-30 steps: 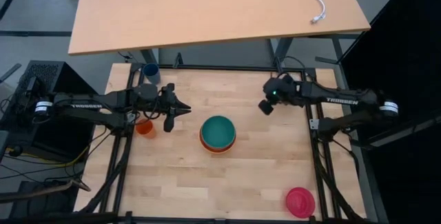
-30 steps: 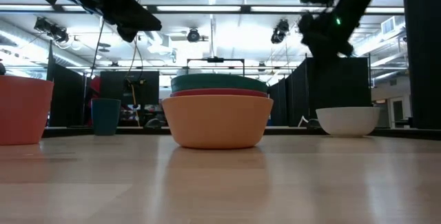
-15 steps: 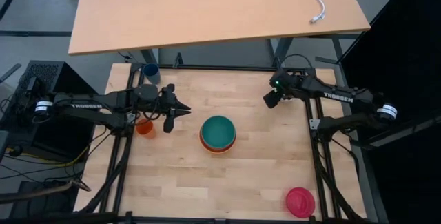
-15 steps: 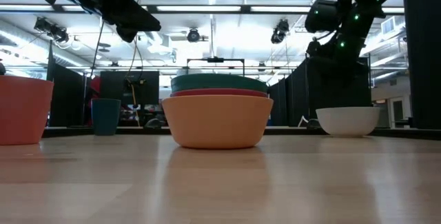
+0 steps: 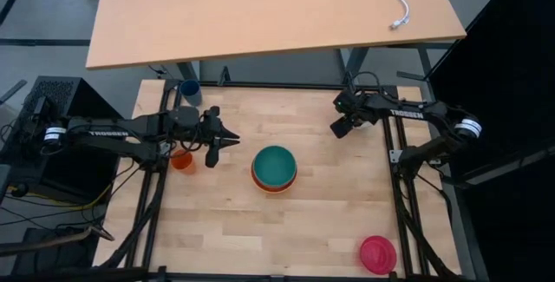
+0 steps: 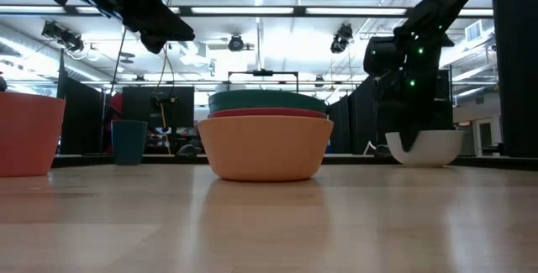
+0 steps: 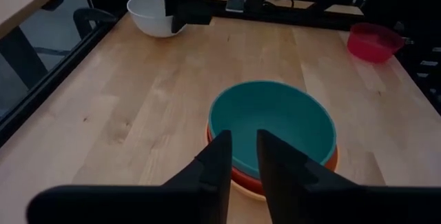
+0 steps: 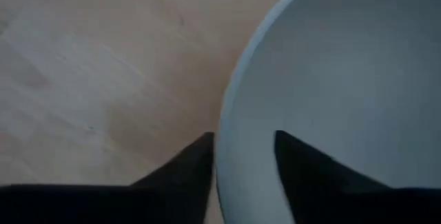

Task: Nest bowls inside each other
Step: Stack the white bowl on top of the blue bowl

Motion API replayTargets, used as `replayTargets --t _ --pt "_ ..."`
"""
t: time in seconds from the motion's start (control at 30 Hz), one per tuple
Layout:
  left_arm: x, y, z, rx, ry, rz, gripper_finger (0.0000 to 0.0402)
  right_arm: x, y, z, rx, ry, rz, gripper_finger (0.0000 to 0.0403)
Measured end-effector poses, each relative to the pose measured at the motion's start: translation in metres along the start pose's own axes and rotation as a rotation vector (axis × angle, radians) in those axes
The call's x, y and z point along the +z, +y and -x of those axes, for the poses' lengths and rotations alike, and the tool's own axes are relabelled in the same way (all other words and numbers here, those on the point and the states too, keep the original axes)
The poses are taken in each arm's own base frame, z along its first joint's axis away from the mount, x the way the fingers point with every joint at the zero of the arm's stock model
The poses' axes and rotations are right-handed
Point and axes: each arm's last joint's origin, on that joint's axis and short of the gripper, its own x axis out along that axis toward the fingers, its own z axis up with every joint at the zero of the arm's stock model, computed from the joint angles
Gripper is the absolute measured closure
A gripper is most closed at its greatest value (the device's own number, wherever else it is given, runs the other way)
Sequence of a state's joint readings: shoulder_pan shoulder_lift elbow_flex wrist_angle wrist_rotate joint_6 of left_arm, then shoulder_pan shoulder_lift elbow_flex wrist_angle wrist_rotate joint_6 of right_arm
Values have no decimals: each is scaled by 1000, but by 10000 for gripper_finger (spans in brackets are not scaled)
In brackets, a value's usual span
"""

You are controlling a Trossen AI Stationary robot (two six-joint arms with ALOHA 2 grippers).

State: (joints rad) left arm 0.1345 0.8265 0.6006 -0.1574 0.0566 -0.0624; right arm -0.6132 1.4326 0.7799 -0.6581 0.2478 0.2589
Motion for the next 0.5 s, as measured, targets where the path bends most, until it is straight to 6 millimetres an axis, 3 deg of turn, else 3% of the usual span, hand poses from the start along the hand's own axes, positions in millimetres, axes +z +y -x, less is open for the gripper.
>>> replayTargets --t 0.07,0.5 --pt "0 0 0 0 -3 0 348 2 3 3 25 -12 19 334" --pt "5 0 0 0 -49 -12 347 15 46 56 269 -177 195 393"
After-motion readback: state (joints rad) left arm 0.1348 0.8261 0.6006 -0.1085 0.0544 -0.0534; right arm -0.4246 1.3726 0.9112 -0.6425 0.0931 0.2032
